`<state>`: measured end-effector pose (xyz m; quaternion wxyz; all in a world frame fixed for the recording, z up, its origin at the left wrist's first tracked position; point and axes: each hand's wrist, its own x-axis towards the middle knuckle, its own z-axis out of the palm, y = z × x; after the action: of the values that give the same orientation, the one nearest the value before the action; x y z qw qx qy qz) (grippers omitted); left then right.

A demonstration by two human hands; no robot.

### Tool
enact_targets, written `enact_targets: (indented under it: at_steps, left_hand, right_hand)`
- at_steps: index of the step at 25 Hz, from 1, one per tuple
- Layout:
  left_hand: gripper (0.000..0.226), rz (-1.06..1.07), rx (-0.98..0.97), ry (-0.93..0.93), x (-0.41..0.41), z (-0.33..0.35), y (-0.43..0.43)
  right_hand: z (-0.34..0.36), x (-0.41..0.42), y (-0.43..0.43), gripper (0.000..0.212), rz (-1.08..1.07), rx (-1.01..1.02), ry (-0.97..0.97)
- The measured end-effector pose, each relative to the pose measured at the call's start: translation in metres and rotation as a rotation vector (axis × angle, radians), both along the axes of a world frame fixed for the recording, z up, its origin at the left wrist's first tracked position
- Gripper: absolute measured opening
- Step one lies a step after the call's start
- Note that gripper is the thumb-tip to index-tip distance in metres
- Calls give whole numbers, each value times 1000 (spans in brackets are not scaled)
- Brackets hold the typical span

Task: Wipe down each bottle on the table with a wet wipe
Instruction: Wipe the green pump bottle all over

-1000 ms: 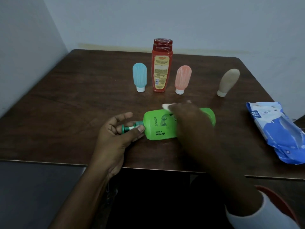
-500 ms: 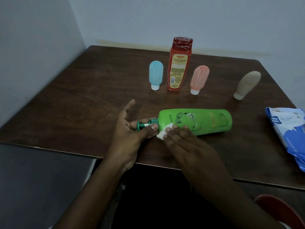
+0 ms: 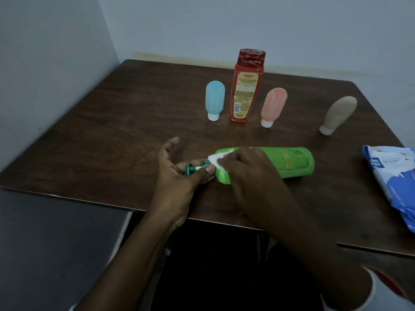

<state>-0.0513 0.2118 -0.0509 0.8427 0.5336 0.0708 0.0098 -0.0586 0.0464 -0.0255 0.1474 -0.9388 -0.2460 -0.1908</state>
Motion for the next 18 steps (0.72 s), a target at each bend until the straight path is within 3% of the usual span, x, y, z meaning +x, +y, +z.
enact_targets:
  at_steps: [3,9,16,18]
  left_hand:
    - [87,-11,24,-22,0,-1,-1]
    - [81,0,-2,-29,1,-2,-2]
    - [82,-38,29,-42,1,-2,-3]
    - [82,-43,17,-32,1,-1,-2]
  right_hand:
    - [-14,-38,3,26,-7,28,-24]
    - [-15,-29,-13,29,-49,47,-36]
    - [-20,-28,-72,11,-428,148,-71]
    - [-21,-31,-52,16,-396,146,-102]
